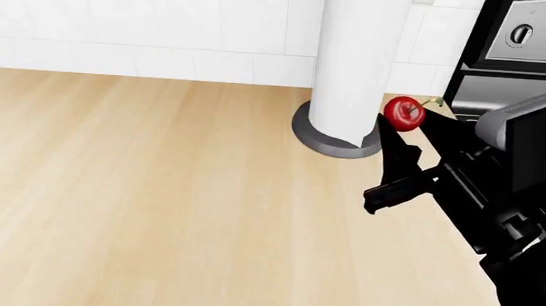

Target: Pick the cherry, apricot from the counter and place them in the cabinet. Then close the cabinet.

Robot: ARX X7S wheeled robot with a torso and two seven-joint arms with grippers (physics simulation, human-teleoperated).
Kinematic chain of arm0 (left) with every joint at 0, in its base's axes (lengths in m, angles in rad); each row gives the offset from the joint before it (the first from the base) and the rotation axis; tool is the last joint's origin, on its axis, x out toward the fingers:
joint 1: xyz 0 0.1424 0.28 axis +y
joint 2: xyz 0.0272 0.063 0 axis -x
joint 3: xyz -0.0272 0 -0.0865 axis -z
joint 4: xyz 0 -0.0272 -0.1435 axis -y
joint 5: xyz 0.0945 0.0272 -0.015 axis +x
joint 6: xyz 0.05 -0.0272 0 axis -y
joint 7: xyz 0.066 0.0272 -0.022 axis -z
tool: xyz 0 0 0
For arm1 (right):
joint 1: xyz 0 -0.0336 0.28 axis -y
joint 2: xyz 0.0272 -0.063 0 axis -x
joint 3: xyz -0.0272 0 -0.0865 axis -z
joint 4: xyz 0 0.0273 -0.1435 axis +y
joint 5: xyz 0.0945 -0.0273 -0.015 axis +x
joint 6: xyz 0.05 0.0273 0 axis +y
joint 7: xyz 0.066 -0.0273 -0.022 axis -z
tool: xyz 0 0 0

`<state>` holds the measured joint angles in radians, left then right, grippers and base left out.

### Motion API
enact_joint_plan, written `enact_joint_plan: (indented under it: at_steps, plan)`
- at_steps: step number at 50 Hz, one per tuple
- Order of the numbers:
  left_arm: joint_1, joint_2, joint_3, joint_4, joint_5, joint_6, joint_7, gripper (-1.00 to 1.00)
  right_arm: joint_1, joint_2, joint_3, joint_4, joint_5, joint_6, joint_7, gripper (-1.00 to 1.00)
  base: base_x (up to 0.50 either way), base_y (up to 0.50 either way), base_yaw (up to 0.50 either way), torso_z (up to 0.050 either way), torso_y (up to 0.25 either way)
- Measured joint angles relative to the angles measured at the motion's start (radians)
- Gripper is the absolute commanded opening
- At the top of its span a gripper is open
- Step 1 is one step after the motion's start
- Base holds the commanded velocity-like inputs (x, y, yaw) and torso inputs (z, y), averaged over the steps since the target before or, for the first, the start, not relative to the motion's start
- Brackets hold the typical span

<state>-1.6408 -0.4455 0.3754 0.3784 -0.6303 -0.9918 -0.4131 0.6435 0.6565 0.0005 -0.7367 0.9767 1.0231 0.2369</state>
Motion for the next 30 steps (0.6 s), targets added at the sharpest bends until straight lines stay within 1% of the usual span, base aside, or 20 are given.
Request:
enact_joint_plan:
  at_steps: [13, 30]
  plan:
    - [-0.084, 0.042, 0.057, -0.164, 0.049, 0.056, 0.061, -1.00, -0.009, -0.008, -0.010, 0.009, -0.012, -0.020, -0.002, -1.00, 0.00, 0.00, 0.00, 0.000, 0.000]
    - [-0.179, 0.107, 0.074, -0.390, 0.096, 0.111, 0.088, -1.00, -0.019, -0.014, -0.022, 0.025, -0.029, -0.044, -0.007, -1.00, 0.00, 0.00, 0.00, 0.000, 0.000]
